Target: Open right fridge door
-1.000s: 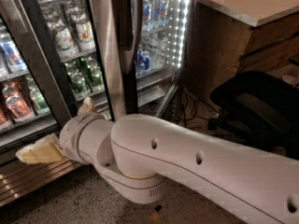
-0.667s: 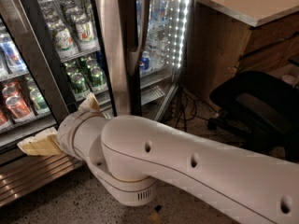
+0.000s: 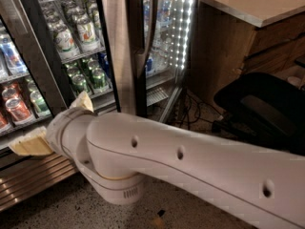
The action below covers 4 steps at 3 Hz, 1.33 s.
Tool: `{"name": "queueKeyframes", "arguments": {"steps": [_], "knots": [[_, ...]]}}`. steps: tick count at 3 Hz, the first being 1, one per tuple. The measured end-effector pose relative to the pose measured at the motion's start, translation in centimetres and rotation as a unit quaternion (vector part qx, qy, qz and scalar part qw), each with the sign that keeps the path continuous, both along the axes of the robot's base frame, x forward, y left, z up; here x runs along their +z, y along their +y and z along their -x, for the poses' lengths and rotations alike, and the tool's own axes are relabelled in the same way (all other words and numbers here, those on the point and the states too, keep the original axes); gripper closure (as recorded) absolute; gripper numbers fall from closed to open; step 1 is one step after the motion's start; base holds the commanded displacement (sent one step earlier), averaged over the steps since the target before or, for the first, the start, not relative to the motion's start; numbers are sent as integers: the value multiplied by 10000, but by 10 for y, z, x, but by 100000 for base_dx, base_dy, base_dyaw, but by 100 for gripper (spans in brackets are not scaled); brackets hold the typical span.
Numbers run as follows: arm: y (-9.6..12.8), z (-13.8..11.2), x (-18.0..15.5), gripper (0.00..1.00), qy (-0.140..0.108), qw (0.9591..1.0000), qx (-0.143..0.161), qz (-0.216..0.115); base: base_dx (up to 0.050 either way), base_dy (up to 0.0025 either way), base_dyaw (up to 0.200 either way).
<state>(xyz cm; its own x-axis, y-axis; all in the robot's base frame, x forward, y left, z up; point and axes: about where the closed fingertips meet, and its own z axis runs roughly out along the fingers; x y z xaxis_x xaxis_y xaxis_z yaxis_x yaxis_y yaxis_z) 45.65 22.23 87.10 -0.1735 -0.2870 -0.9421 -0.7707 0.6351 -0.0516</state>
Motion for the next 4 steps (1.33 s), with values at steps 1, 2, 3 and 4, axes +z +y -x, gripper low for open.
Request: {"name": "queueKeyframes", "arguments": {"steps": [1,2,3,4], "knots": [[29,-10,11,0,-108,9998,-70,119,0,0,0],[46,-28,17,0,-195,9990,-280,282,0,0,0],[53,-46,8,0,-90,9975,-551,423,0,0,0],[53,-43,0,0,26,9958,-731,545,0,0,0]]}}
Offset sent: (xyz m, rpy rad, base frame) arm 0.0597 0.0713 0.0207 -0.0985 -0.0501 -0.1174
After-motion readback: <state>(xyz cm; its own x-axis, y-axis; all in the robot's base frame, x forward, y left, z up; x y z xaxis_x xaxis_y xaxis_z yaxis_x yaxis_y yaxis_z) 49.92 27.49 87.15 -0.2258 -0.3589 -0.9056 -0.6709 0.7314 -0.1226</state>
